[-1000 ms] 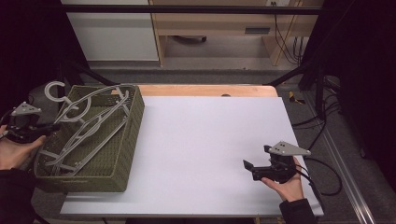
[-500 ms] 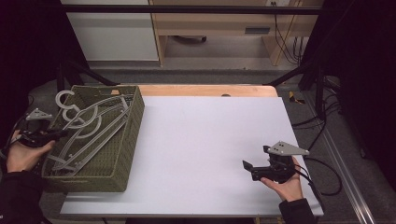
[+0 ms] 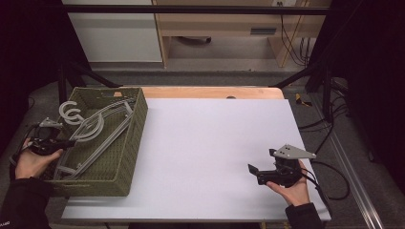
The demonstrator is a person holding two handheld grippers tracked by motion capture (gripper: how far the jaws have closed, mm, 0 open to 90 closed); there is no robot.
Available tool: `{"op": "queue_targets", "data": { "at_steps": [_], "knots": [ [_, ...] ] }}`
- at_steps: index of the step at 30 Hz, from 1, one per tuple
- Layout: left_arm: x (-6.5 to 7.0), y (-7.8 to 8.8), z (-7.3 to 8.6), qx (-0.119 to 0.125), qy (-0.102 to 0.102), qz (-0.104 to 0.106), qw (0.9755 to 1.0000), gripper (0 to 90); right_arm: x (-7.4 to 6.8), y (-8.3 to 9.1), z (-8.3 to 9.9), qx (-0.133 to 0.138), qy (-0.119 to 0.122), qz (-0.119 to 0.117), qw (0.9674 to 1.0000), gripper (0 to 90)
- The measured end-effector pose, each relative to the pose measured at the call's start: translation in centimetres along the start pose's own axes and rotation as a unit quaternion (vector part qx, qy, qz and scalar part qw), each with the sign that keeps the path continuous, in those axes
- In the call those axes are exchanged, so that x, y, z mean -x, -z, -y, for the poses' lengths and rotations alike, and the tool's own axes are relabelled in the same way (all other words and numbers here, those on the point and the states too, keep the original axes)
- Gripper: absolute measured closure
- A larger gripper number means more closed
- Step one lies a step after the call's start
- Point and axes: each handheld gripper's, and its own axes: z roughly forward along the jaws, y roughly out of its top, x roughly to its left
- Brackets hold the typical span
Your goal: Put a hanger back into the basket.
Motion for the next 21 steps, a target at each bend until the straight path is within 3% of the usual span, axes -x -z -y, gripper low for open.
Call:
{"op": "queue_targets", "data": {
  "at_steps": [3, 7, 13, 17, 21],
  "knots": [
    [0.3, 0.7, -0.3, 0.009, 0.002, -0.003, 1.0000, 66.1, 0.0, 0.1, 0.0, 0.002, -0.003, 0.000, 1.0000, 5.2],
    [1.1, 2.3, -0.9, 0.053, 0.011, 0.008, 0.9985, 53.5, 0.0, 0.2, -0.1, 0.008, -0.002, 0.002, 1.0000, 5.2],
    [3.5, 4.6, -2.1, 0.121, 0.014, 0.019, 0.9924, 43.4, 0.0, 0.3, -0.1, 0.014, -0.002, 0.004, 0.9999, 5.0],
    [5.5, 5.8, -2.5, 0.165, 0.003, 0.047, 0.9851, 37.2, 0.1, 0.4, -0.1, 0.020, -0.001, 0.005, 0.9998, 4.9],
    [8.0, 6.7, -2.5, 0.209, -0.002, 0.084, 0.9744, 30.4, 0.1, 0.4, -0.2, 0.029, -0.002, 0.006, 0.9996, 4.5]
  ]
}}
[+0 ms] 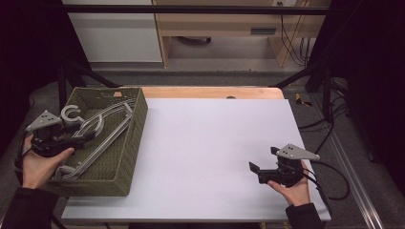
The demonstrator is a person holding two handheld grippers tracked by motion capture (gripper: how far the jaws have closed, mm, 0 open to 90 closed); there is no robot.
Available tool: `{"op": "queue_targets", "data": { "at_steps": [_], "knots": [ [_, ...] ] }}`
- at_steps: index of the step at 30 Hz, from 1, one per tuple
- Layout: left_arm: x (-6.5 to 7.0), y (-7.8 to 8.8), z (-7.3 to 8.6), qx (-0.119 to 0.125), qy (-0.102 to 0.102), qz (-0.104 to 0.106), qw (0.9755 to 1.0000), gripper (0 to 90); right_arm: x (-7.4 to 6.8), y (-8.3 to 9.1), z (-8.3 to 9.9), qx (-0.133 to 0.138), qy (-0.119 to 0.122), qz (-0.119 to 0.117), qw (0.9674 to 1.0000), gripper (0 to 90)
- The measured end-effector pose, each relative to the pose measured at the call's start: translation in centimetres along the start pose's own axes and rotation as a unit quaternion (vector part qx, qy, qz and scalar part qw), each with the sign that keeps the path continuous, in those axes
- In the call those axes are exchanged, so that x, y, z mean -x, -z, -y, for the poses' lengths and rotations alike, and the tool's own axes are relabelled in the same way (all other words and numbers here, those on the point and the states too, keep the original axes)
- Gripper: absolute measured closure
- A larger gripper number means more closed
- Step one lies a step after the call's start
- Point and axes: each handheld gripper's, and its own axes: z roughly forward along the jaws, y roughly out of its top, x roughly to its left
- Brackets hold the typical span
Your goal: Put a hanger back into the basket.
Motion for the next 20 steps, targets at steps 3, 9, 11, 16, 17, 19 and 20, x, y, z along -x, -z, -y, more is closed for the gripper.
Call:
{"op": "queue_targets", "data": {
  "at_steps": [3, 9, 11, 16, 17, 19, 20],
  "knots": [
    [1.9, 0.0, 0.2, 0.028, -0.001, 0.032, 0.9991, 25.7, 0.0, 0.1, 0.0, 0.007, 0.000, 0.002, 1.0000, 4.4],
    [5.5, -0.7, 1.3, 0.052, -0.020, 0.074, 0.9957, 16.9, 0.0, 0.2, 0.0, 0.016, -0.001, 0.001, 0.9999, 4.3],
    [6.4, -1.2, 1.7, 0.054, -0.021, 0.087, 0.9945, 14.4, 0.0, 0.3, 0.0, 0.019, -0.003, -0.002, 0.9998, 4.2],
    [8.1, -2.4, 2.9, 0.052, -0.025, 0.099, 0.9934, 7.7, 0.2, 0.6, 0.1, 0.023, -0.005, -0.002, 0.9997, 4.1],
    [8.4, -2.5, 3.1, 0.050, -0.023, 0.101, 0.9934, 7.2, 0.2, 0.7, 0.2, 0.023, -0.004, -0.003, 0.9997, 4.0],
    [9.0, -2.9, 3.4, 0.043, -0.026, 0.104, 0.9933, 6.2, 0.2, 0.7, 0.2, 0.024, -0.004, -0.002, 0.9997, 4.0],
    [9.2, -2.9, 3.5, 0.046, -0.026, 0.107, 0.9929, 6.2, 0.1, 0.8, 0.2, 0.025, -0.004, -0.004, 0.9997, 3.9]
  ]
}}
